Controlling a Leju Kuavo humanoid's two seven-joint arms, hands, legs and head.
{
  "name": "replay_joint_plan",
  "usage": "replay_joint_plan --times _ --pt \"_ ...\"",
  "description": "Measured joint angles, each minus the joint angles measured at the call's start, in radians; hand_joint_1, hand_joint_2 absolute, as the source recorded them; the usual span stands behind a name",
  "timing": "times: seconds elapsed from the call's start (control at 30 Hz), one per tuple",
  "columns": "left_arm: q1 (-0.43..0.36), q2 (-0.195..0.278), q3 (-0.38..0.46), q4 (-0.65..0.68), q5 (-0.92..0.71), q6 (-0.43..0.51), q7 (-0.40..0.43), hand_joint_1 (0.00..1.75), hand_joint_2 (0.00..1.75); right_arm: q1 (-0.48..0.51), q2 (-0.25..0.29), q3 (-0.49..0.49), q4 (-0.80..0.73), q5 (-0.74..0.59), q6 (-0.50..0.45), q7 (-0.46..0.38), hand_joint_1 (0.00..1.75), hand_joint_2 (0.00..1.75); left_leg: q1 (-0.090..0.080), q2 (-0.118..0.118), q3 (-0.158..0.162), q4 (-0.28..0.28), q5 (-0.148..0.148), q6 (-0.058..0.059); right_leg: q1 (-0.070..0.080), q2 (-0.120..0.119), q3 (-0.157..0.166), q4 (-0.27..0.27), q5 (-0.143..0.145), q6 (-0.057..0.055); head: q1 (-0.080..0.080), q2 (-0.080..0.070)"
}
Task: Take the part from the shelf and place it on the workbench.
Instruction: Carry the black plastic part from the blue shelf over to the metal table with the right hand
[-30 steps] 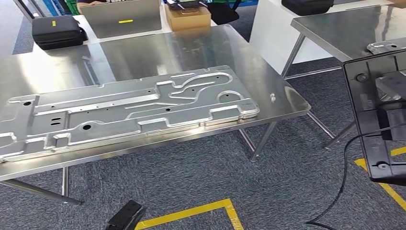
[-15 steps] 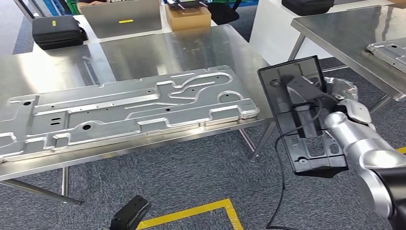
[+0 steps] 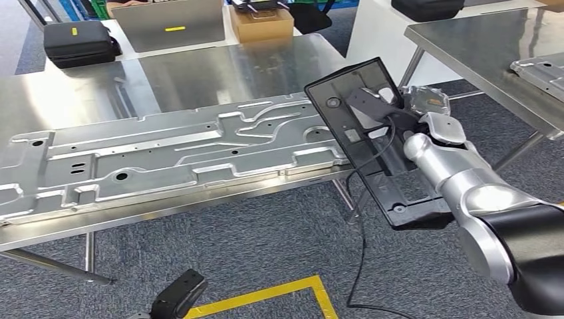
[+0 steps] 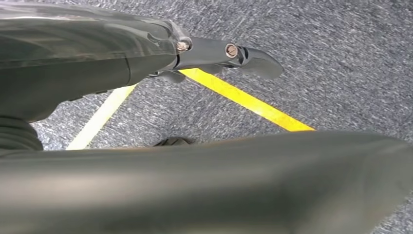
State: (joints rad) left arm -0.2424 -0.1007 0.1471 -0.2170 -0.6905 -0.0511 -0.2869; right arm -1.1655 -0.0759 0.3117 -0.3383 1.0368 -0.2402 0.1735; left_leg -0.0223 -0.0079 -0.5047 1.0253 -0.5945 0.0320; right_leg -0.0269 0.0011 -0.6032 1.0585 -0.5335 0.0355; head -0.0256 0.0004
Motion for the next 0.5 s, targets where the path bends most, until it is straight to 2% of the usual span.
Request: replay_joint_plan --times 0.27,0.5 --pt "0.000 0.006 -0.001 0.000 -0.005 0.000 0.002 0.00 0.00 -0.178 0.007 0.036 0.001 0.059 0.064 0.032 1.75 1.75 0.000 0.000 -0.001 0.000 0.000 0.000 0.000 0.000 -0.001 0.000 0.000 0.000 0.000 0.000" --pt "-0.003 0.005 -0.003 0.000 -0.014 -0.001 0.005 0.00 0.00 -0.256 0.060 0.042 -0.009 0.049 0.053 0.023 1.75 1.75 0.001 0.000 0.000 0.000 0.000 0.000 0.001 0.001 -0.001 0.000 0.000 0.000 0.000 0.000"
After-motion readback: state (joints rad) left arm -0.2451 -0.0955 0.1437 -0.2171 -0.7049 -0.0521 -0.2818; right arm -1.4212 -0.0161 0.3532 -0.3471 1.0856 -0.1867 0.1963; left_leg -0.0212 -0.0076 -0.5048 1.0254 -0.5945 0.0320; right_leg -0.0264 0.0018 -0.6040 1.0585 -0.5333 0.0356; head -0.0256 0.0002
